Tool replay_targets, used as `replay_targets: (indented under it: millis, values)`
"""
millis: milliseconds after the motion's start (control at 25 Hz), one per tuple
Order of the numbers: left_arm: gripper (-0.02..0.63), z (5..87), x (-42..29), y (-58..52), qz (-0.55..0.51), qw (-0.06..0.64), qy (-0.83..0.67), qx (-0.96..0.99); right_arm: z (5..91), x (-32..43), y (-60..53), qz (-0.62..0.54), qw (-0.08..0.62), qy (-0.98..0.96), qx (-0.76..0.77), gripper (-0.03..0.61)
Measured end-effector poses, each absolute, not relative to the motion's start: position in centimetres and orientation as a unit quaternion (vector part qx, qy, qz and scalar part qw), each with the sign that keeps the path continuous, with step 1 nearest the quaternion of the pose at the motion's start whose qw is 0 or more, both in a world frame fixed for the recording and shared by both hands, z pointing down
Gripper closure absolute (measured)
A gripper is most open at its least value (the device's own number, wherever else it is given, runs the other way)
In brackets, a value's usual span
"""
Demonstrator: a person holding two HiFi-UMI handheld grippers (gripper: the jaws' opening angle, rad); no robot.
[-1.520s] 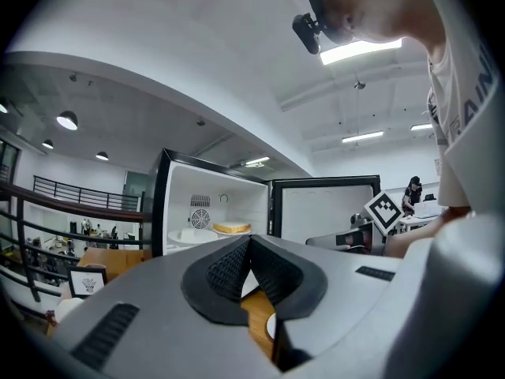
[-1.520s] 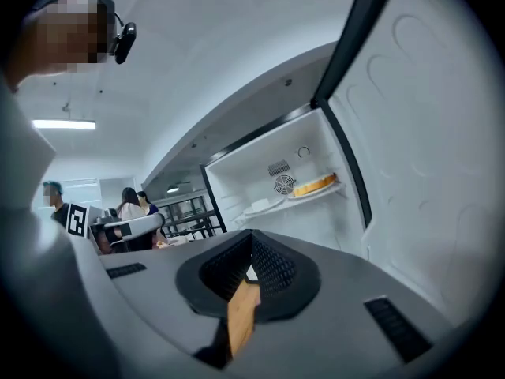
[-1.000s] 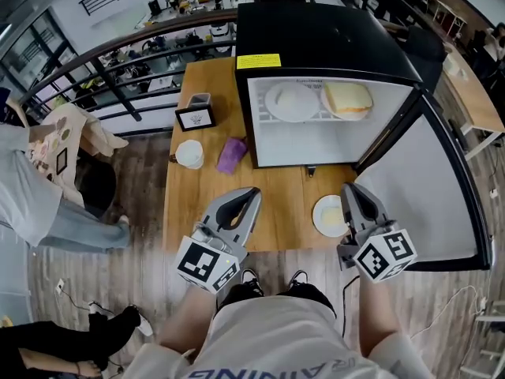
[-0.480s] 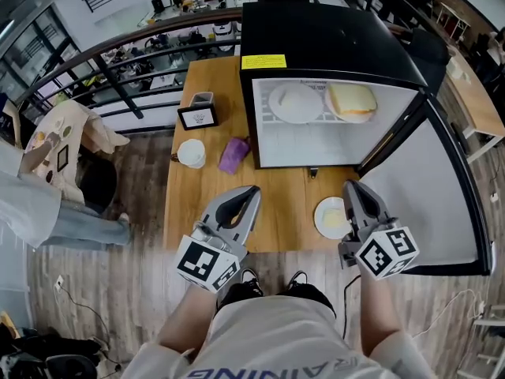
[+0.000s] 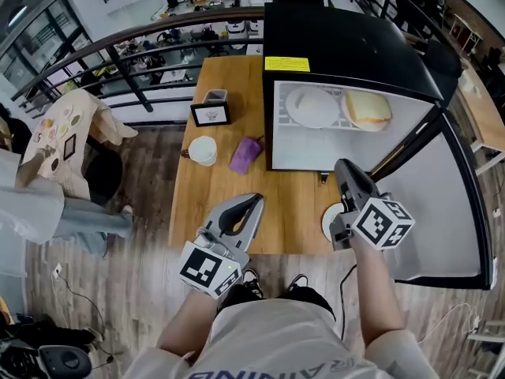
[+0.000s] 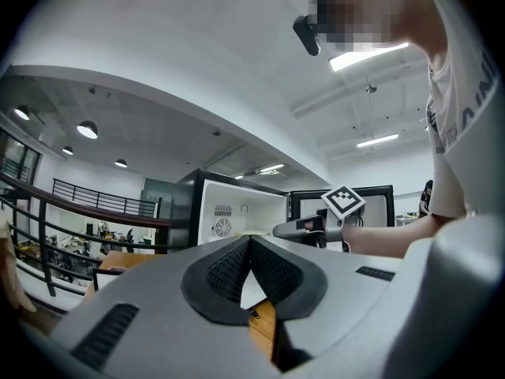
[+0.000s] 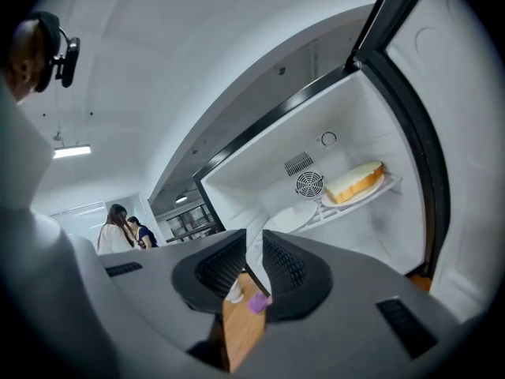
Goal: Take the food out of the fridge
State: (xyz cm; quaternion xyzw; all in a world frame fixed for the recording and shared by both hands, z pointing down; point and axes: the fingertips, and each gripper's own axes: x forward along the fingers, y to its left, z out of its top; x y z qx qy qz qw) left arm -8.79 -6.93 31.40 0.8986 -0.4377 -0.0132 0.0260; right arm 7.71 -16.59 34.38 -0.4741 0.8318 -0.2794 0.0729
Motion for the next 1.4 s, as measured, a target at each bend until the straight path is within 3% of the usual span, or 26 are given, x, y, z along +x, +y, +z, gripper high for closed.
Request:
replay_targets:
  millis: [80,160,360,680,1160,1400]
  values:
    - [0.606,31.9,-9.5,-6.8,-0.012,0.032,-0.444,0.895,34.8,6.7,-18.1,-0.305,0.083,0.826,-0.467,0.472]
    - [0.606,32.3,-10.3,-6.8,-0.01,0.036,-0.451,0.892,35.5,6.1,-19.9,-0.346,0.107,0.806,-0.467,0.467]
    - [0.606,33.0,-11.7,-6.8,-0.007,0.042,-0.461,0.886,38.3,6.3,-24.3,-0.464,0.184,0.728,-0.469,0.466]
    - [0.606,34.0,-12.6,-7.2,-0.001,0.05,-0.466,0.883,41.8,6.7,-28.4,-0.55,0.252,0.639,-0.475,0.466]
    - [0.606,34.9,-13.8,-8.2,0.002,0.059,-0.468,0.882,42.7,5.8,-30.7,-0.584,0.283,0.601,-0.467,0.468]
    - [0.606,35.3,-13.9,-8.3,0.005,0.063,-0.464,0.884,43.1,5.7,-30.6,-0.612,0.292,0.569,-0.465,0.517]
